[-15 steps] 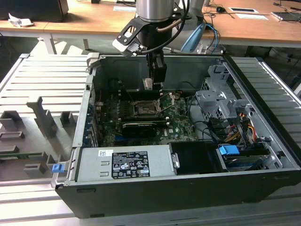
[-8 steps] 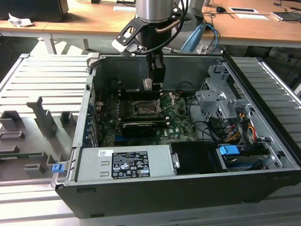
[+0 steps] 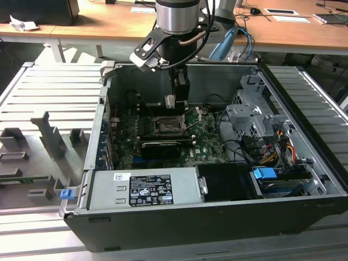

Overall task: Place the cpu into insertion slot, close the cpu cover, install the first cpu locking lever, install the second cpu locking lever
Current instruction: 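Place the cpu into insertion slot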

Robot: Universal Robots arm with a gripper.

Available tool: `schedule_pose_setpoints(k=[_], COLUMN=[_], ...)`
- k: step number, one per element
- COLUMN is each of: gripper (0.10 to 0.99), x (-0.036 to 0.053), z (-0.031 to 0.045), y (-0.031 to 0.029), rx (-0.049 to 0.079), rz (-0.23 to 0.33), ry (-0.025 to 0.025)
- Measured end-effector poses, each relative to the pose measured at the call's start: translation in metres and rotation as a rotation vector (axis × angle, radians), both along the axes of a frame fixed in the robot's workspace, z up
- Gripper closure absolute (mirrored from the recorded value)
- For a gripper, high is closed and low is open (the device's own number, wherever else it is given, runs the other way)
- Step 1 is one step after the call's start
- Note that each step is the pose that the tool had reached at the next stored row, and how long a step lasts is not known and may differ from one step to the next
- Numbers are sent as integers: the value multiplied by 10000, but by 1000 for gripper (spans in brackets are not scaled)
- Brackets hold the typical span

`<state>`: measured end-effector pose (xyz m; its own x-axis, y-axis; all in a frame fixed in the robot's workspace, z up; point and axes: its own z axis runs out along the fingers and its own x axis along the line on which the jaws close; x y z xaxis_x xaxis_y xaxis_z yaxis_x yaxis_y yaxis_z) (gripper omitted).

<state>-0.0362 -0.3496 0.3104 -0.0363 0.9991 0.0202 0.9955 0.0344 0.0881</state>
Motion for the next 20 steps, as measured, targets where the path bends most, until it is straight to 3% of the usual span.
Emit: schedule_pose_setpoints(k=[10,20], gripper=[557,557], x=[0,0], z=[-63,-269], y=[0,44], rx=[-4,-3], rz=[0,-6], ry=[-1,-1])
